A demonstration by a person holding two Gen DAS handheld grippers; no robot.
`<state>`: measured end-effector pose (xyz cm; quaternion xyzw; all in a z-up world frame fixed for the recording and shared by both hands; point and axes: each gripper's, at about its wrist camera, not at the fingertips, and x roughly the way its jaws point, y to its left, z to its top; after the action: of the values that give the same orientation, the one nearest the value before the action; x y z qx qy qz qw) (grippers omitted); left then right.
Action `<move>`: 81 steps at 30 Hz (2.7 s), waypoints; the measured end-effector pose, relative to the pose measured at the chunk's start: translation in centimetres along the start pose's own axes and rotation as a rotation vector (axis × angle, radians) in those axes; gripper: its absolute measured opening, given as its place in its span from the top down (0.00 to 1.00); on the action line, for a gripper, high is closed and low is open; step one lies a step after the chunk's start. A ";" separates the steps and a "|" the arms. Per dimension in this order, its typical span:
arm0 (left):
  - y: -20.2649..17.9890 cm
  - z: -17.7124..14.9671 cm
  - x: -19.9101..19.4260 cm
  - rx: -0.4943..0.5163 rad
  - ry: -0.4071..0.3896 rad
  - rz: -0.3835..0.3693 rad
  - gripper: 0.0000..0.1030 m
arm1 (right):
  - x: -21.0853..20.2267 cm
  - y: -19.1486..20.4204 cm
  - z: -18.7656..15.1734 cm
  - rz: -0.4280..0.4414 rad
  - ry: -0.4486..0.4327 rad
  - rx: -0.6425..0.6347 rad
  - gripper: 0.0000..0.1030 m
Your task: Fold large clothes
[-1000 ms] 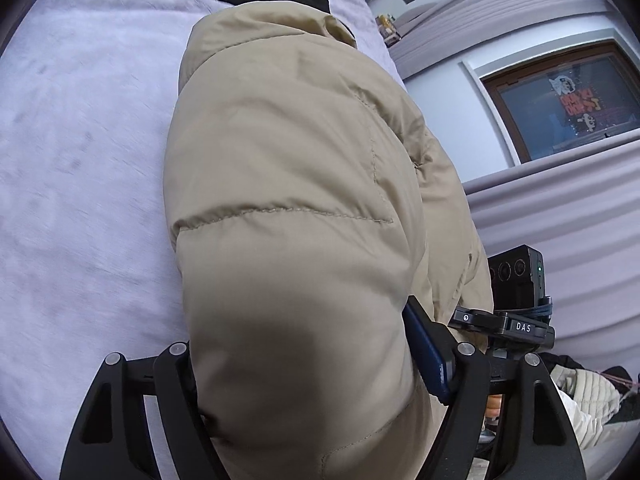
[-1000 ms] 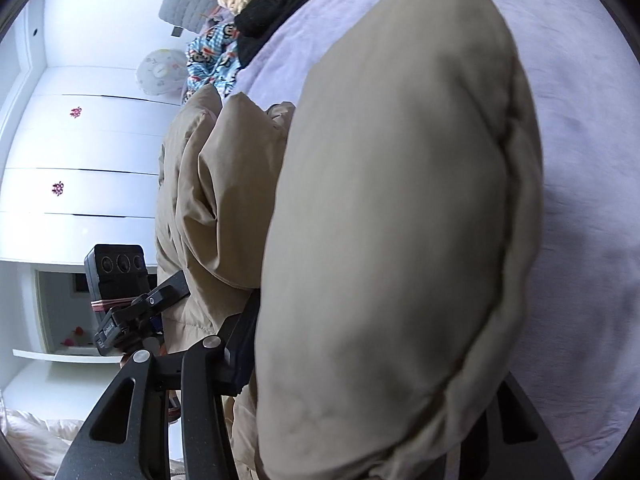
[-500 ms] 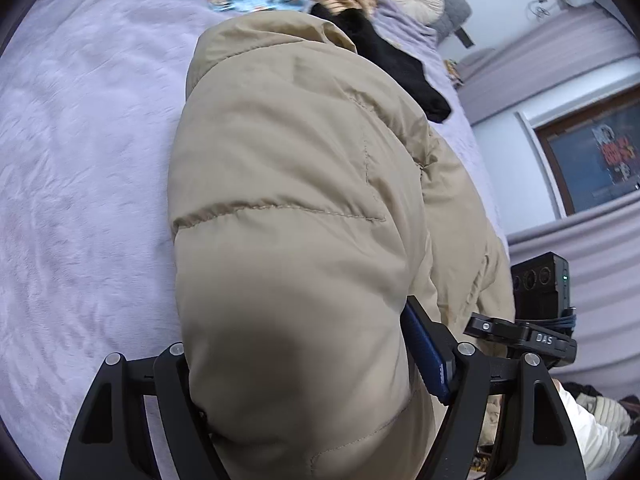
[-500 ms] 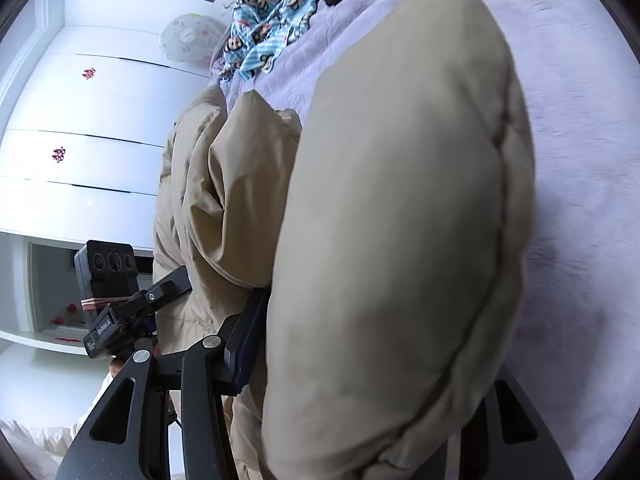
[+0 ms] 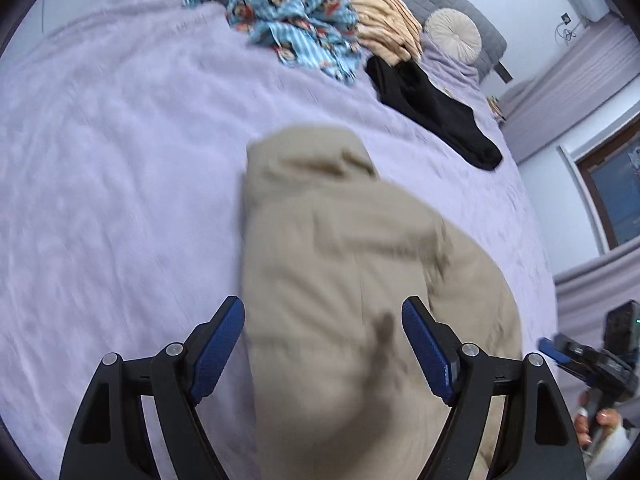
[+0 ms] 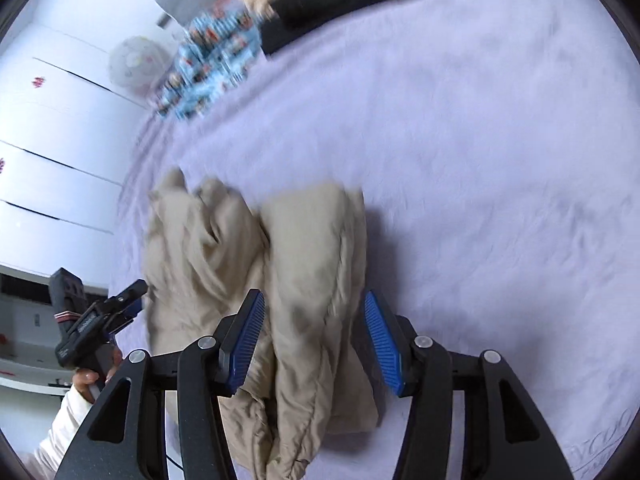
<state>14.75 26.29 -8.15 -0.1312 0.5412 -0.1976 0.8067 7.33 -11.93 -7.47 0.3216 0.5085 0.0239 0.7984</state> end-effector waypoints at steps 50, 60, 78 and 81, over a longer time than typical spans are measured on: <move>-6.8 -10.5 0.6 0.245 0.154 0.185 0.17 | -0.6 -0.8 -13.3 -0.135 0.170 -0.046 0.88; -7.1 -12.5 0.0 0.193 0.188 0.209 0.17 | -2.0 -0.8 -14.1 -0.148 0.179 -0.027 0.88; -13.0 -15.7 -5.6 0.170 0.128 0.268 0.17 | -9.4 -2.3 -16.4 -0.080 0.157 -0.052 0.88; -14.0 -16.5 -7.0 0.163 0.109 0.274 0.17 | -10.8 -2.6 -16.7 -0.064 0.145 -0.057 0.88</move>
<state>-5.35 17.10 -2.72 0.0207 0.5790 -0.1357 0.8037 -12.39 -9.79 -4.89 0.2799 0.5742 0.0362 0.7685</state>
